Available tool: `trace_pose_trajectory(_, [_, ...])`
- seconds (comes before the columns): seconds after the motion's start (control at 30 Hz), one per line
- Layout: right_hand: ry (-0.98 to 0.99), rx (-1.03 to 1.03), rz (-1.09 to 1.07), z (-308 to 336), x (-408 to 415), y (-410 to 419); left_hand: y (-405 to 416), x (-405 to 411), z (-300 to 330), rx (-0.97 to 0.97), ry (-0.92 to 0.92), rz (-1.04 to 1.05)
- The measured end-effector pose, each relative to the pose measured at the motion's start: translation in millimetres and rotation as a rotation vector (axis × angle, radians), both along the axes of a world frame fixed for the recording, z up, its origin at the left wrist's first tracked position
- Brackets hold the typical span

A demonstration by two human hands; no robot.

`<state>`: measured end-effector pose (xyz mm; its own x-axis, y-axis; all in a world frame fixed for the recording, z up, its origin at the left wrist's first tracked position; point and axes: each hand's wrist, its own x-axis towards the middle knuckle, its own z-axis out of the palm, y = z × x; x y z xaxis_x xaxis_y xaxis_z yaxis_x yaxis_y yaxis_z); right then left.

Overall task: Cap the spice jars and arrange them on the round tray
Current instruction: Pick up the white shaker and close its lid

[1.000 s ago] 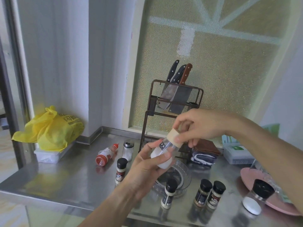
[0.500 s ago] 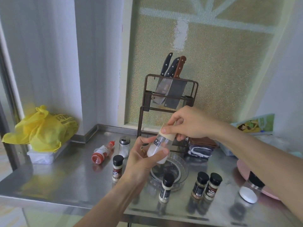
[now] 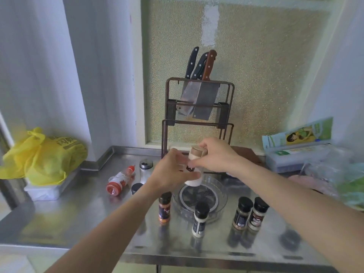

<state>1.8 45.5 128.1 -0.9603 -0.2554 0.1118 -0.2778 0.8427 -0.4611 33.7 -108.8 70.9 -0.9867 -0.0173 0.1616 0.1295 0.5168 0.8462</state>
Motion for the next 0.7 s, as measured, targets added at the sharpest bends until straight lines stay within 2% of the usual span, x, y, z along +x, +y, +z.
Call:
trace_pose_trajectory(0.1, [0.005, 0.117, -0.048, -32, -27, -3, -11, -26, -9, -0.248, -0.021, 0.049])
trace_pose_trajectory(0.2, [-0.003, 0.145, -0.102, -63, -56, -8, -26, -50, -19, -0.375, 0.02, 0.131])
trace_pose_trajectory(0.37, [-0.059, 0.127, -0.12, -102, -88, -22, -49, -77, -27, -0.484, 0.094, 0.236])
trace_pose_trajectory(0.7, [-0.091, 0.143, -0.146, -131, -118, -35, -82, -115, -54, -0.617, 0.015, 0.299])
